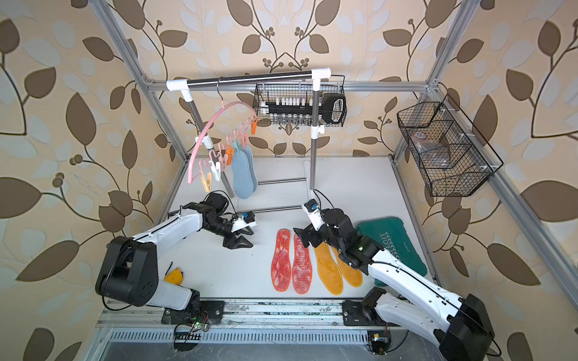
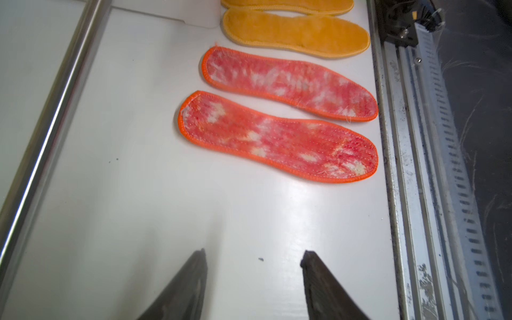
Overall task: Take the shoe insoles off the hanger
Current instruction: Place the insole at the center of the board.
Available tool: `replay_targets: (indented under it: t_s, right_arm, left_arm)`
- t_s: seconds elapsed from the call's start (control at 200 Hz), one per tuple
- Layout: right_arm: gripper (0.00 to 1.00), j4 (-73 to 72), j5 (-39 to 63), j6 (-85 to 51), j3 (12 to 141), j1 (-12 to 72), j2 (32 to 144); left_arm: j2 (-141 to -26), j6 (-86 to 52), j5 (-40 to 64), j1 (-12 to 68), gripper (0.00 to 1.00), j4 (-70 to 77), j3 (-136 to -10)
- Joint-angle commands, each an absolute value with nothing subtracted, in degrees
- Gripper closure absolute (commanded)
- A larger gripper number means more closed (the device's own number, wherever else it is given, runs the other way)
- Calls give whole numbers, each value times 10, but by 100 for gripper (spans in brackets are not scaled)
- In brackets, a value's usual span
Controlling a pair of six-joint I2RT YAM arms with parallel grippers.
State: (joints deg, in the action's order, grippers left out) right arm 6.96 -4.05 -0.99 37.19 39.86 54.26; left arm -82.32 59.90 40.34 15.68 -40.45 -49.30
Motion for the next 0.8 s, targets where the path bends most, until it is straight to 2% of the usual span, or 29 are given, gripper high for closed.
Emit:
replay_targets:
  t_s: [0.0,0.14,0.27,0.42,0.66,0.795]
  right_arm:
    - [2,-19,-112,-5,318,399,515]
    - [2,-154,-119,-59,234,399,494]
    - [2,-214,-116,-88,195,398,491]
    - [2,-219,-77,-50,205,398,523]
    - [2,-228,-218,-65,188,396,553]
    - [2,-217,-219,-82,180,387,578]
  left_arm:
    - [-780,569,332,147,42,-421,-473]
    - [-725,555,302,124,40,-416,-435]
    - [-681,552,293,87,36,-420,-407]
    - [-643,547,305,25,32,-407,-378]
    - [-636,485,362,-69,25,-334,-354]
    - [-626,457,394,-122,20,-311,-357]
